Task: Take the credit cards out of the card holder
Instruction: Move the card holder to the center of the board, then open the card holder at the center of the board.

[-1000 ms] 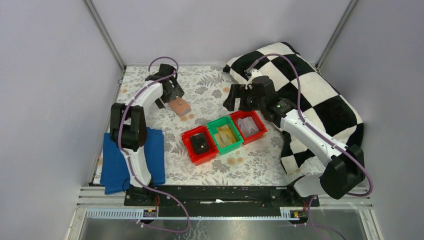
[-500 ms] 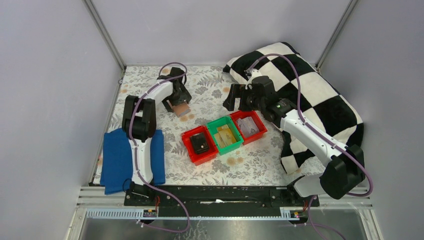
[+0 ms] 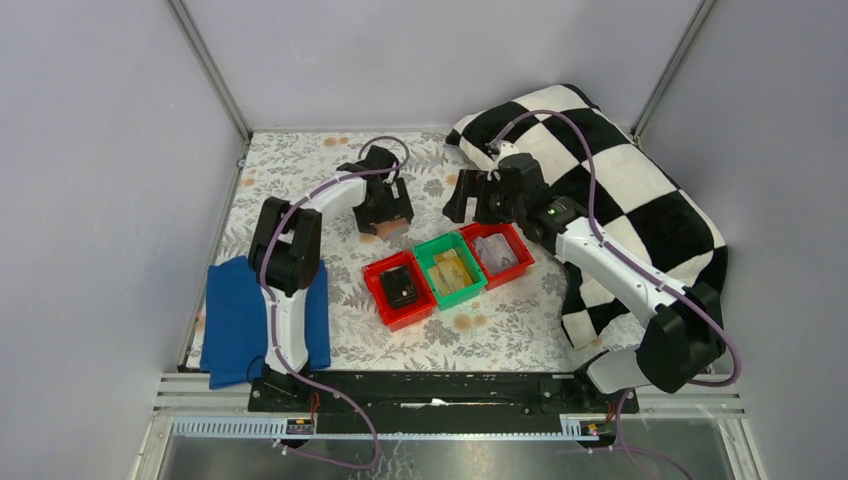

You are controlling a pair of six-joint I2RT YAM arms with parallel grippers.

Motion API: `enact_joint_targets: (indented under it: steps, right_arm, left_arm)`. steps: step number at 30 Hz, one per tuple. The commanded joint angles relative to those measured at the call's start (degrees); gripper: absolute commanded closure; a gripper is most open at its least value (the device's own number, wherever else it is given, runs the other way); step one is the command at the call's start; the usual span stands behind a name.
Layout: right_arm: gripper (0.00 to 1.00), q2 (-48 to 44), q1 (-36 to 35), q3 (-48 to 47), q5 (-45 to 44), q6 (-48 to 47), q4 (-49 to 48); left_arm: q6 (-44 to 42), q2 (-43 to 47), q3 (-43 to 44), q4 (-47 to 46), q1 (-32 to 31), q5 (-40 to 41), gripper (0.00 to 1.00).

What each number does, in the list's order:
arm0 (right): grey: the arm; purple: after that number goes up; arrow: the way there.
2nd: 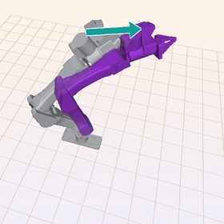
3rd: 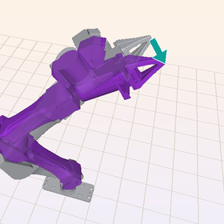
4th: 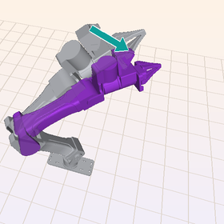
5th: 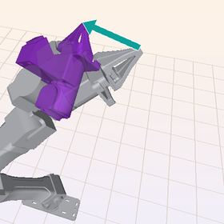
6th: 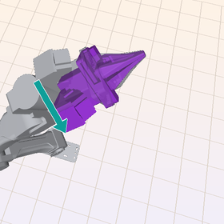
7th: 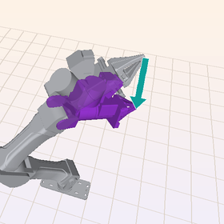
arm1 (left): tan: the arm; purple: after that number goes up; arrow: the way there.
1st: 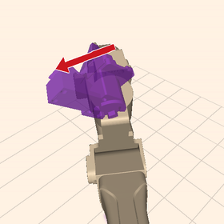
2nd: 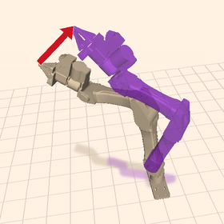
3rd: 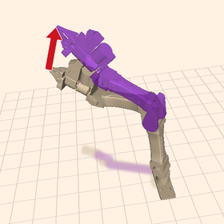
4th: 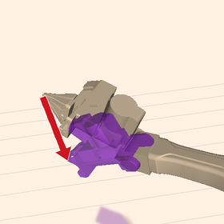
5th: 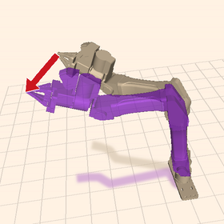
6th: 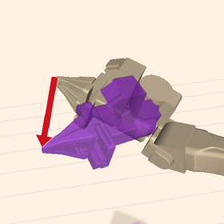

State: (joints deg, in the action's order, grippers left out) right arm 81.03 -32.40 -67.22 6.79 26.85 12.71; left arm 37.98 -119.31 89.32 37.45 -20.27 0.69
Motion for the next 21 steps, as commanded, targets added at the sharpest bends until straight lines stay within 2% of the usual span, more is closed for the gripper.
enact_joint_targets:
  steps: [1,6,9,12,15,21]
  right_arm:
    - [0.0,2.0,-0.8,-1.9,0.9,0.6,-2.1]
    - [0.0,5.8,-3.3,-5.1,-1.8,-1.0,-1.4]
    - [0.0,12.2,-6.4,-12.3,-8.2,-3.7,3.9]
    - [0.03,20.6,-7.9,-21.3,-10.6,-5.6,8.9]
    - [0.1,29.8,-10.4,-32.7,-15.2,-9.5,14.3]
    - [0.33,45.0,-13.1,-48.5,-18.2,-13.1,18.1]
  left_arm:
    - [-4.3,8.0,-0.2,-2.3,-0.8,-4.4,0.01]
    - [-5.4,15.3,-1.9,-2.2,2.2,-4.2,0.01]
    - [-2.2,18.4,-5.9,-2.0,6.6,-5.8,0.01]
    - [0.6,21.8,-10.8,-1.7,10.6,-5.3,0.02]
    - [2.4,24.1,-13.5,0.1,13.6,-3.4,0.01]
    - [3.1,27.8,-14.4,3.4,17.3,-2.2,0.01]
